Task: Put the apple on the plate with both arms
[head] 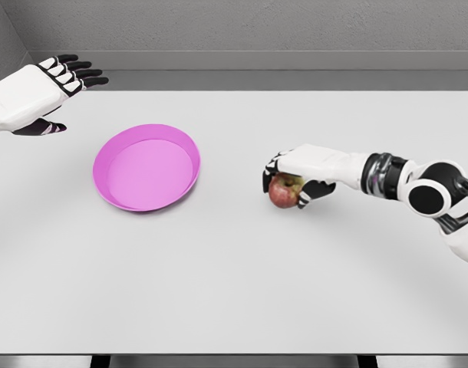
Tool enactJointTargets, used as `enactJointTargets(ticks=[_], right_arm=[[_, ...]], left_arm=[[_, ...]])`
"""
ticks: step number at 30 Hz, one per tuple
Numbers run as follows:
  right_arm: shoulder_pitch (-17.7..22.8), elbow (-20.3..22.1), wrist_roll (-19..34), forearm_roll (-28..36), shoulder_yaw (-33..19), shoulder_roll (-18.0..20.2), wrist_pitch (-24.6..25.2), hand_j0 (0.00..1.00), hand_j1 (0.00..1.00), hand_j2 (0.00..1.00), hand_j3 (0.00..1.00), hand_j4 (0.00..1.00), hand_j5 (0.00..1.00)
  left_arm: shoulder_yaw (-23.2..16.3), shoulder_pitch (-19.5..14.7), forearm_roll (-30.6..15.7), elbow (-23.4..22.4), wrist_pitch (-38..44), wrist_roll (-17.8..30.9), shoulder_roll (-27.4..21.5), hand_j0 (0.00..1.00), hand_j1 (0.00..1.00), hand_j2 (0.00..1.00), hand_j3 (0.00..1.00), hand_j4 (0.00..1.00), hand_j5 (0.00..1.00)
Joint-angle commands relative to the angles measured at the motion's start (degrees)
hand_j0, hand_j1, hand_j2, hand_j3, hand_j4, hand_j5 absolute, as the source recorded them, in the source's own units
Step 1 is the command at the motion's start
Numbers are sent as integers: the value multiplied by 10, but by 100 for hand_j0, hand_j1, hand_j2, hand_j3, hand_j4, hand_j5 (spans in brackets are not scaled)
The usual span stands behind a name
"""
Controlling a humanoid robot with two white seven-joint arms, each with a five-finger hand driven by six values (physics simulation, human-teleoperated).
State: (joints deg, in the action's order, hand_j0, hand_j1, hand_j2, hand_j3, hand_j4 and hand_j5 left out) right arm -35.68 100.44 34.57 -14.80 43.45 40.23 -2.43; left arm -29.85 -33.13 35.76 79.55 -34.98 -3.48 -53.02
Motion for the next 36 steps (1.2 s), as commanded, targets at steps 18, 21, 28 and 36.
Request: enactJointTargets(ticks=[18,21,28,36], right_arm=[[-18,0,-2,2,27,-24,10,100,100,100,100,100,100],[-18,0,-2,2,27,-24,9,100,100,100,100,100,100],[-19,0,-2,3,25,-20,2,100,100,100,100,100,100],[-2,0,-2,6,-59,50,-73,100,100,100,100,100,100]], left_arm=[[1,0,-3,1,0,0,-1,100,100,100,100,100,100],[1,0,-3,1,0,0,-1,100,100,100,100,100,100],[1,0,-3,2,0,0,-1,100,100,100,100,100,100],[8,-4,-2,8,0,1,-12,100,100,100,100,100,100]])
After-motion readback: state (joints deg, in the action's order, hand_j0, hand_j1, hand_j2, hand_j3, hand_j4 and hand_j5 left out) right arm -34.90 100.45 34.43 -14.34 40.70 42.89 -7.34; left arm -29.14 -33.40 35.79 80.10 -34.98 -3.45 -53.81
